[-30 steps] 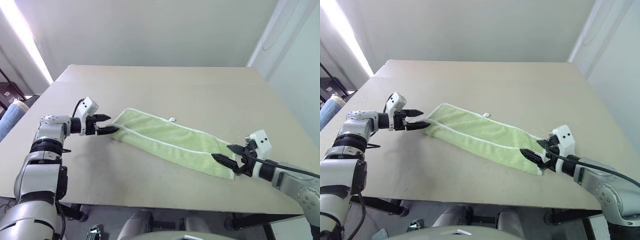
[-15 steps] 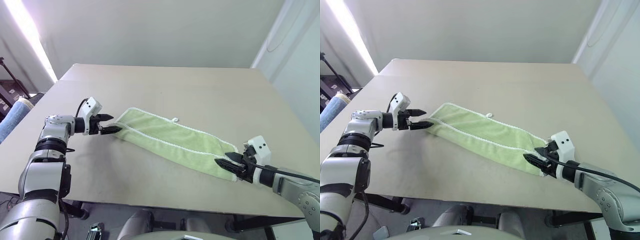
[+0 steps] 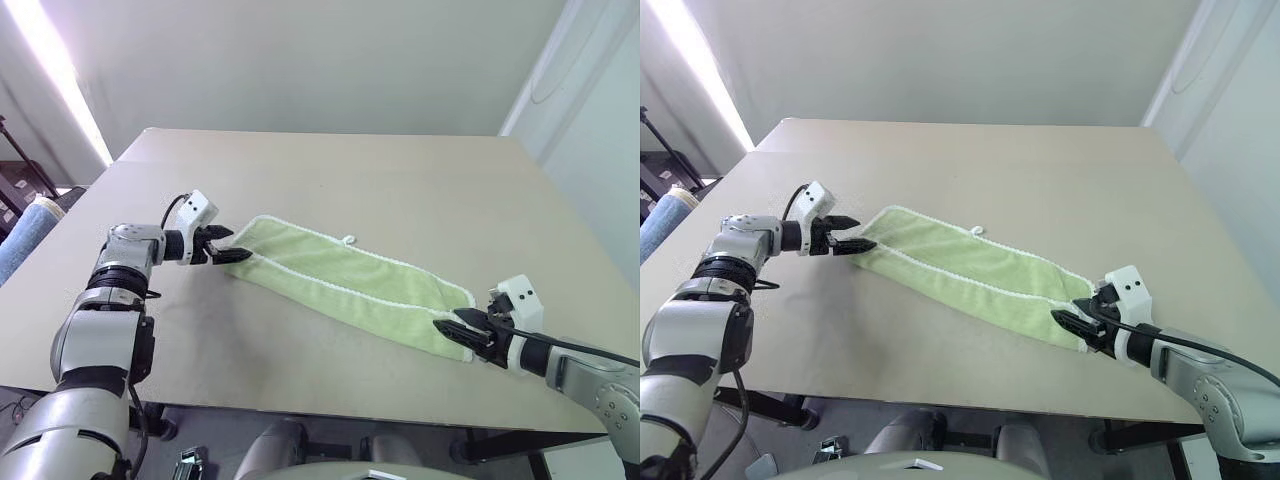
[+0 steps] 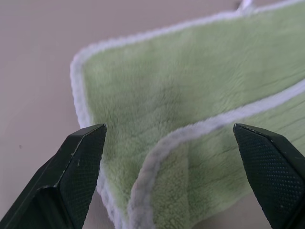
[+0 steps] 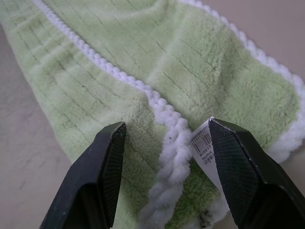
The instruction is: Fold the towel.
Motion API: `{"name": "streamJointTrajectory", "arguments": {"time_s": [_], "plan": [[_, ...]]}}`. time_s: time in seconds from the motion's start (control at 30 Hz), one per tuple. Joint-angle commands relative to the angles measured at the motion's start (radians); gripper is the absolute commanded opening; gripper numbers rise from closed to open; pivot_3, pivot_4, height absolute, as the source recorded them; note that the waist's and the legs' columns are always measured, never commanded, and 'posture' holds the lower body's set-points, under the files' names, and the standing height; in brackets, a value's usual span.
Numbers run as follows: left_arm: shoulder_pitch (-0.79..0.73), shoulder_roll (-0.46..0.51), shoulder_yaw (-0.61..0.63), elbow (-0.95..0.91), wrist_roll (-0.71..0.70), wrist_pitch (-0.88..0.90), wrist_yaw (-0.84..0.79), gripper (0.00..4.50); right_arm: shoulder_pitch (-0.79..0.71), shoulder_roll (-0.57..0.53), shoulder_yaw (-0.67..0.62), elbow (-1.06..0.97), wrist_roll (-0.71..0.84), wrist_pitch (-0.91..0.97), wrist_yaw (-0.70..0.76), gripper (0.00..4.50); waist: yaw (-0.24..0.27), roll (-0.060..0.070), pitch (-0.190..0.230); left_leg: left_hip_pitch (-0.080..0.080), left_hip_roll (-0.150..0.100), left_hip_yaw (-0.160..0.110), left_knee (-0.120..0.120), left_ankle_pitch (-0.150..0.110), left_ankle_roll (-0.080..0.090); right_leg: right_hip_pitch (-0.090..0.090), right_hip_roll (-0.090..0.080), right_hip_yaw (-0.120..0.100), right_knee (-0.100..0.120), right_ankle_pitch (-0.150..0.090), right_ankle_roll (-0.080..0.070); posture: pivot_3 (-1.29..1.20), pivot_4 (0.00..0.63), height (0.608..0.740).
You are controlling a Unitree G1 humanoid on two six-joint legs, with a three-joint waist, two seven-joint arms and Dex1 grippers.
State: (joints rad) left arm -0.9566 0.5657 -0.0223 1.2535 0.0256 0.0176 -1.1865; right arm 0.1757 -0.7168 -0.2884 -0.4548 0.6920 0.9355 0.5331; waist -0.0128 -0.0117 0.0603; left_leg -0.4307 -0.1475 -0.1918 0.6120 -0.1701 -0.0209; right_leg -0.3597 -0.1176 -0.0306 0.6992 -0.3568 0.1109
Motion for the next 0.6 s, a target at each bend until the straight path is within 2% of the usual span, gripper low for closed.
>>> {"name": "streamJointTrajectory", "arguments": {"time_s": [0.03,0.23,0.33,0.57,0.6], "plan": [[-0.043,-0.008,-0.005,0.014,0.022,0.024,0.027,4.5,-0.011,0.007,-0.015,-0.004,-0.002,-0.002,-0.009,2.88,0.0,0.0,0.0,0.0,0.0,0.0,0.0,0.0,0.0,0.0,0.0,0.0,0.0,0.0,0.0,0.0,0.0,0.692],[-0.047,-0.025,-0.001,0.028,0.034,0.05,0.023,4.5,-0.004,0.014,-0.014,-0.003,-0.008,0.005,-0.024,2.88,0.0,-0.001,0.0,0.0,0.0,0.0,0.0,0.0,0.0,0.0,0.0,0.0,0.0,0.0,0.0,0.0,0.0,0.692],[-0.048,-0.025,0.004,0.028,0.032,0.059,0.012,3.92,0.001,0.018,-0.018,-0.008,-0.008,0.01,-0.029,2.83,0.0,-0.001,0.0,0.0,0.0,0.0,0.0,0.0,0.0,0.0,0.0,0.0,0.0,0.0,0.0,0.0,0.0,0.692],[-0.041,-0.012,-0.007,0.017,0.042,0.046,-0.033,1.51,0.006,0.023,-0.012,-0.002,-0.017,0.008,-0.03,2.83,0.0,-0.001,0.0,0.0,0.0,0.0,0.0,0.0,0.0,0.0,0.0,0.0,0.0,0.0,0.0,0.0,0.0,0.692],[-0.042,-0.01,-0.009,0.015,0.045,0.043,-0.037,1.51,0.005,0.023,-0.011,0.0,-0.019,0.007,-0.03,2.83,0.0,-0.001,0.0,0.0,0.0,0.0,0.0,0.0,0.0,0.0,0.0,0.0,0.0,0.0,0.0,0.0,0.0,0.692]]}}
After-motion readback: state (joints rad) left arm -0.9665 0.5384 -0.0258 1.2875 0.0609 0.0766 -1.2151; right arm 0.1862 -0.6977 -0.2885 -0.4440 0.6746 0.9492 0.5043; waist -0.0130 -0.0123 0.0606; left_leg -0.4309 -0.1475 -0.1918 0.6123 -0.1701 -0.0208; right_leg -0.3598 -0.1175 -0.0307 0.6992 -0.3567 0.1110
